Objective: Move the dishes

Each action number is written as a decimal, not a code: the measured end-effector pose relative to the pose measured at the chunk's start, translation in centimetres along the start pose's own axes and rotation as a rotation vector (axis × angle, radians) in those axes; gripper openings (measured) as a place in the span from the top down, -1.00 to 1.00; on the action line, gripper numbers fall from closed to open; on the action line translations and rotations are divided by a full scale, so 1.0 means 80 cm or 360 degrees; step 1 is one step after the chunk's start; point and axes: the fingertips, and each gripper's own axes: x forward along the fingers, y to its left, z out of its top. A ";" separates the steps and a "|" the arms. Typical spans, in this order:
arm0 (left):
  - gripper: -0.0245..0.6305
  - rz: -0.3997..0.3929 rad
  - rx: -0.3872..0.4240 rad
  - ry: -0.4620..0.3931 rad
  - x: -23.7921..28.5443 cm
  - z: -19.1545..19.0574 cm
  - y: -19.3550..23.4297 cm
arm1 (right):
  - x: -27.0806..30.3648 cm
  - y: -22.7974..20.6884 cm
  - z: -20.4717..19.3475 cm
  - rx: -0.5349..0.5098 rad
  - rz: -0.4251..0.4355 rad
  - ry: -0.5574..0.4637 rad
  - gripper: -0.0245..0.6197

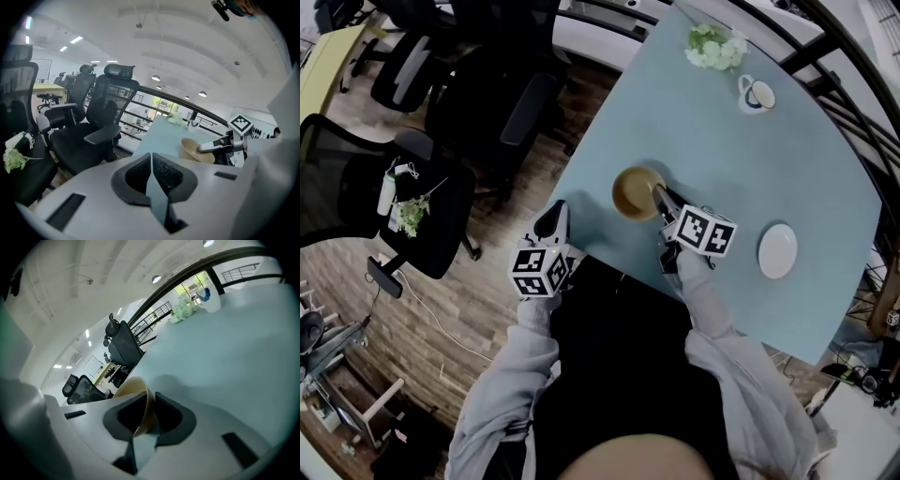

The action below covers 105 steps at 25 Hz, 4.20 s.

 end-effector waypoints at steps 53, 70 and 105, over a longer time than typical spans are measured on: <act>0.85 -0.0788 0.0393 0.0144 0.092 -0.103 -0.483 | -0.478 -0.358 -0.045 0.0619 -0.0514 -0.0710 0.80; 0.85 -0.0742 0.0485 0.0147 0.105 -0.126 -0.551 | -0.535 -0.469 -0.038 0.0680 -0.0637 -0.0704 0.80; 0.85 -0.0695 0.0450 0.0154 0.109 -0.128 -0.544 | -0.572 -0.478 0.003 0.0350 -0.0776 -0.0901 -0.19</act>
